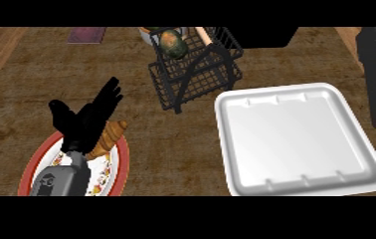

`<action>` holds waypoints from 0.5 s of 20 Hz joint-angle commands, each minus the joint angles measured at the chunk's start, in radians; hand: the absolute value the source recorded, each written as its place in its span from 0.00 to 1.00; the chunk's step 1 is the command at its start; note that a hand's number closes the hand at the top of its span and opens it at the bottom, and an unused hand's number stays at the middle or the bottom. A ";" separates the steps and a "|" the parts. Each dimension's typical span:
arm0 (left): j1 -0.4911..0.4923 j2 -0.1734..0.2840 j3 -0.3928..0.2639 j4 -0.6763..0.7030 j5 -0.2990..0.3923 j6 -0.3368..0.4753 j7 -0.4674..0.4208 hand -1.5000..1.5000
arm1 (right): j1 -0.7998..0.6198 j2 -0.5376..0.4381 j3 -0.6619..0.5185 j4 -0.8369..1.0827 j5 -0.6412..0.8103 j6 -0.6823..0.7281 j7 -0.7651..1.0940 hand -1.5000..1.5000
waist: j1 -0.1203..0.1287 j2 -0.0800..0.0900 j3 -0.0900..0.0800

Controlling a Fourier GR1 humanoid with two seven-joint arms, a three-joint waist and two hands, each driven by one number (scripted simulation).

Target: Pick the squash from the tray and place it in the tiered basket

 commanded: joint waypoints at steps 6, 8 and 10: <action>0.014 -0.014 -0.013 0.013 -0.019 0.004 -0.034 0.50 | 0.314 -0.306 -0.194 -0.228 -0.259 0.406 0.015 0.00 | 0.005 0.005 -0.001; 0.020 -0.016 -0.022 -0.023 0.000 -0.012 0.003 0.50 | 0.317 -0.362 -0.258 -0.193 -0.303 0.439 0.024 0.00 | 0.026 0.008 -0.001; 0.033 -0.015 -0.035 -0.052 -0.021 0.000 0.001 0.50 | 0.357 -0.455 -0.321 -0.138 -0.345 0.534 -0.006 0.00 | 0.028 0.008 0.000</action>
